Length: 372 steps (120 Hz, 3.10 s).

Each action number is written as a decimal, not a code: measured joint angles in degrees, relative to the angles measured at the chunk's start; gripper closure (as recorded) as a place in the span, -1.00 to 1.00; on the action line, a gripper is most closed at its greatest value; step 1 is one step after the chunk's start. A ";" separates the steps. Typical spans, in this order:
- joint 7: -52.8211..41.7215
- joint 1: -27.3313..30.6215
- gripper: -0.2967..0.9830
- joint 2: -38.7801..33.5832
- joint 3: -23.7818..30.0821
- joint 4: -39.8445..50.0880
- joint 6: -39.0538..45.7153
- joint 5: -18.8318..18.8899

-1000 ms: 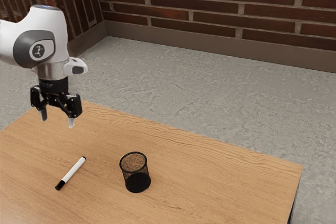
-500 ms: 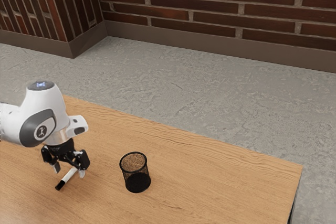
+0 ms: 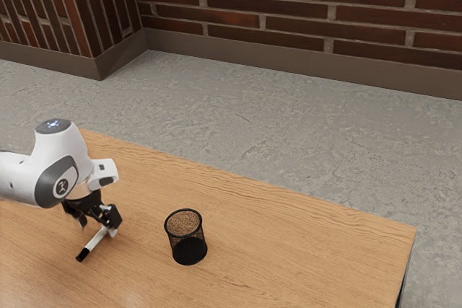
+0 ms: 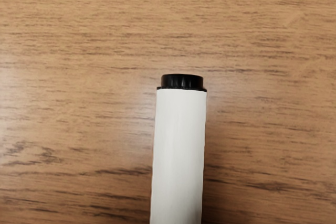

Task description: Put the marker into the pen holder.

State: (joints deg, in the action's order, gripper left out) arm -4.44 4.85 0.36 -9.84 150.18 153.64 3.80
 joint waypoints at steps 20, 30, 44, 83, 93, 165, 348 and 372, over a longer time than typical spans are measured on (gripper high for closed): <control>-2.58 0.29 -0.52 1.68 -0.01 -0.94 1.25 -0.31; -3.62 -0.45 -0.52 2.23 -0.01 -0.97 1.81 -1.01; -4.86 -1.26 -0.50 2.43 0.00 -0.89 2.47 -2.70; -7.30 -0.72 0.16 1.13 0.00 -0.20 3.16 -7.61; -7.73 -0.75 0.24 0.88 0.01 0.21 3.17 -8.31; -9.07 -1.18 0.66 -2.62 0.52 1.12 3.19 -11.27; -5.84 -11.24 0.69 -7.66 17.20 -0.44 25.05 -9.85; -4.77 -11.32 0.69 -8.63 18.35 1.39 25.75 -10.11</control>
State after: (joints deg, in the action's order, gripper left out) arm -9.21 -6.47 -8.27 8.51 151.58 179.39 -6.32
